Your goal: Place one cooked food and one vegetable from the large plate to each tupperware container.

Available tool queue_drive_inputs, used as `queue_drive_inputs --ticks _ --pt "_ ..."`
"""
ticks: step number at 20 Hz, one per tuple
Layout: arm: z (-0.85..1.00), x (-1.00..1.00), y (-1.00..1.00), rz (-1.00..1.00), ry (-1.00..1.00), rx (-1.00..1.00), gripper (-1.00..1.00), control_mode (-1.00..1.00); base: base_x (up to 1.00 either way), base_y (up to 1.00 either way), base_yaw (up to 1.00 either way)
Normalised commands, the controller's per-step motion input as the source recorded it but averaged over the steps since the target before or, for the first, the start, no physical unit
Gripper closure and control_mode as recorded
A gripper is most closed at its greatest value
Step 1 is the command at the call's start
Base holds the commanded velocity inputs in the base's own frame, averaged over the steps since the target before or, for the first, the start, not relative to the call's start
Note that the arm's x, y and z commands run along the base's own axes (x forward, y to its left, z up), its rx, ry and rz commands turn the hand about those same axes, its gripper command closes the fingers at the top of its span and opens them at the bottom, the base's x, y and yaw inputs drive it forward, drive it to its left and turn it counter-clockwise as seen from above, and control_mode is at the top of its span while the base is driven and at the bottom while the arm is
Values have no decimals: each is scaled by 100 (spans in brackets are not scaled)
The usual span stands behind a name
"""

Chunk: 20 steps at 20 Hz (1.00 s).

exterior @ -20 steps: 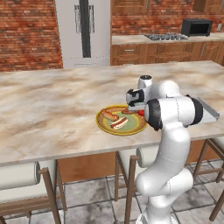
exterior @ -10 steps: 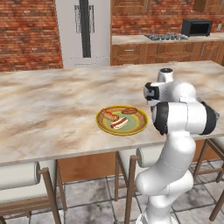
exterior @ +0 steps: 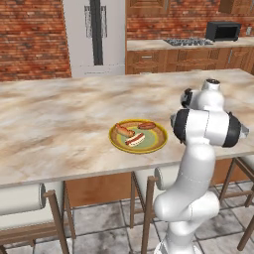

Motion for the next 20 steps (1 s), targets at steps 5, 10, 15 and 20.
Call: queue_drive_inputs --ticks 5,10,15,20 --pt "-26 2 -37 2 1 0 100 -100 0 0 0" --pt "-37 6 -26 1 0 -4 100 -100 0 0 0" --pt "-37 5 -15 0 -2 -9 100 -100 0 0 0" --pt "-11 10 1 0 0 -2 100 -100 0 0 0"
